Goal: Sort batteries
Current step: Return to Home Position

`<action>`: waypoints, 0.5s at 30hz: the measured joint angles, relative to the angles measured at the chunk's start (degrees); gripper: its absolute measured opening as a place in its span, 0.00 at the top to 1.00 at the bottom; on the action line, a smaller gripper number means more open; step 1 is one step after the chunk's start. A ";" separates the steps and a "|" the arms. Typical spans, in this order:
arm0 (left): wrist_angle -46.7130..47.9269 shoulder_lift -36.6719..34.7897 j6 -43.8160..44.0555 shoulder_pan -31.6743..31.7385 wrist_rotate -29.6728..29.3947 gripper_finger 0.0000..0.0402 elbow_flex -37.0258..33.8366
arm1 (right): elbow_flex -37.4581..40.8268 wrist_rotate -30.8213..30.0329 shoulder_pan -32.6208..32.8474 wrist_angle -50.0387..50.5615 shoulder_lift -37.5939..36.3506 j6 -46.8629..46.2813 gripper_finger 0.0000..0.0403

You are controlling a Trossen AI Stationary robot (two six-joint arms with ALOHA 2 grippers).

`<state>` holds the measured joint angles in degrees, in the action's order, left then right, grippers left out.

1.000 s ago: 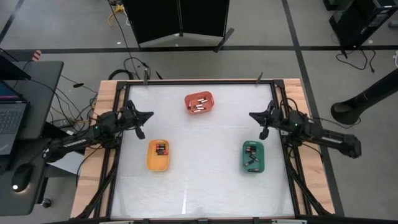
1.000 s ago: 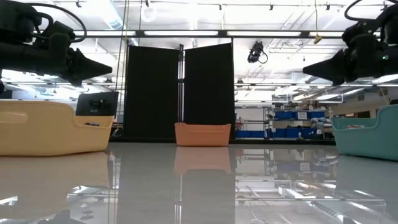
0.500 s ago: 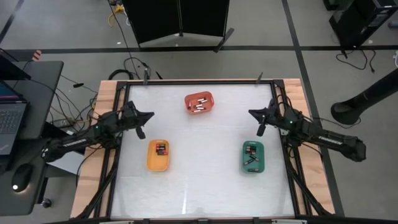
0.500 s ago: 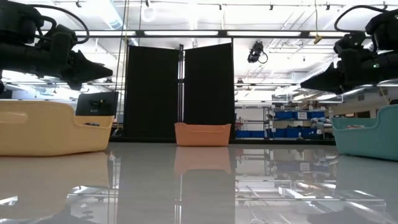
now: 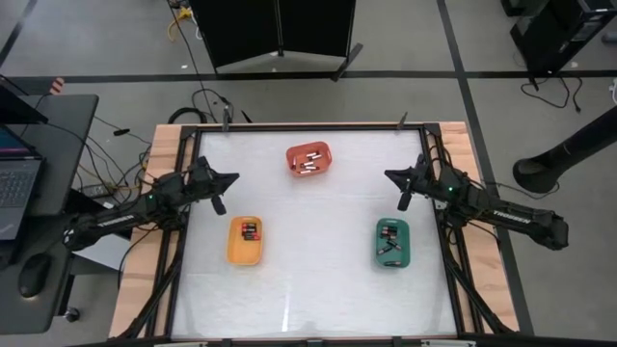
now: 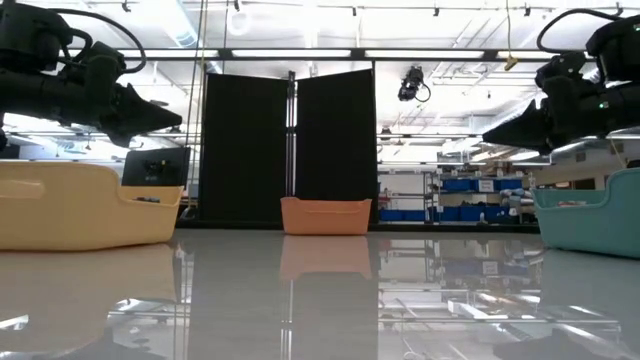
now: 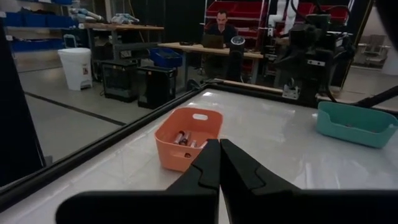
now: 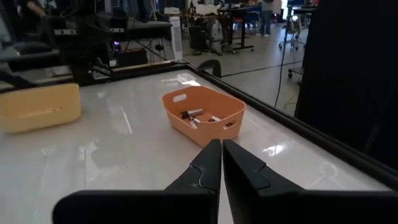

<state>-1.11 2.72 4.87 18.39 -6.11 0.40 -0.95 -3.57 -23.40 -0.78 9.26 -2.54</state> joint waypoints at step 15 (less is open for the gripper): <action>-2.12 0.02 -0.12 0.00 0.39 0.97 0.00 | -0.02 -1.75 -0.04 0.22 0.02 1.57 0.94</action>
<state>-3.23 2.74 4.75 18.39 -5.72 0.40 -0.97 -5.32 -23.44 -0.56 9.28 -0.97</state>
